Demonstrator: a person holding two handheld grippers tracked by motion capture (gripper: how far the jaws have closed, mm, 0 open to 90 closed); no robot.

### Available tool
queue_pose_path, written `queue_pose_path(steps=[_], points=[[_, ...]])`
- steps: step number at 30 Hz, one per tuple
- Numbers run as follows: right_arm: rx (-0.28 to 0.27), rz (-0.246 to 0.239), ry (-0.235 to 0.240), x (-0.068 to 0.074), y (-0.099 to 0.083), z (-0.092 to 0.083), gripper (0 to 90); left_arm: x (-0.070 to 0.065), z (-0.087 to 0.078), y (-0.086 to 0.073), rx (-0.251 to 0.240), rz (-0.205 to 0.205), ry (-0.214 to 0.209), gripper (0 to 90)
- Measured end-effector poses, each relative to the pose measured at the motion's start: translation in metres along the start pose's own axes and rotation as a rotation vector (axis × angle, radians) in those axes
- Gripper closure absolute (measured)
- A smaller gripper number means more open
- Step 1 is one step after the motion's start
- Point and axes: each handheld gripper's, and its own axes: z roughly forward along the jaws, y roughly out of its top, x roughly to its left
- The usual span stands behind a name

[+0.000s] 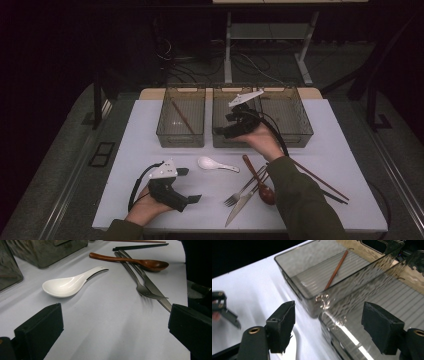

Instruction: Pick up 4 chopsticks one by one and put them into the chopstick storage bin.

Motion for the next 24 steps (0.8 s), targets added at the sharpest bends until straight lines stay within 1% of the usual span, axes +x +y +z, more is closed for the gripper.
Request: queue_pose_path(steps=[1,3,5,10,13,16,21,24], points=[[-0.006,-0.013,-0.006,0.000,-0.003,-0.004,27.3,0.000,0.000,0.000,-0.004,-0.003,0.001,0.0],[-0.007,-0.004,-0.007,0.000,-0.008,-0.011,27.4,0.000,0.000,0.000,-0.001,-0.005,0.007,0.0],[-0.007,-0.010,-0.010,-0.001,-0.013,-0.017,27.5,0.001,0.000,-0.001,-0.007,-0.004,0.009,0.0],[-0.020,-0.011,0.001,-0.006,-0.030,-0.032,26.5,0.002,0.000,-0.004,0.007,0.004,0.017,0.0],[-0.021,-0.002,0.006,-0.009,-0.041,-0.041,25.5,0.003,-0.001,-0.004,0.001,0.002,0.019,0.0],[-0.037,0.005,0.005,-0.012,-0.052,-0.050,25.1,0.004,-0.002,-0.004,0.000,0.000,0.025,0.0],[-0.058,0.020,-0.008,-0.017,-0.069,-0.066,25.1,0.006,-0.002,-0.005,0.013,0.001,0.032,0.0],[-0.059,0.028,-0.012,-0.019,-0.080,-0.074,25.2,0.006,-0.002,-0.004,0.014,0.003,0.030,0.0]])
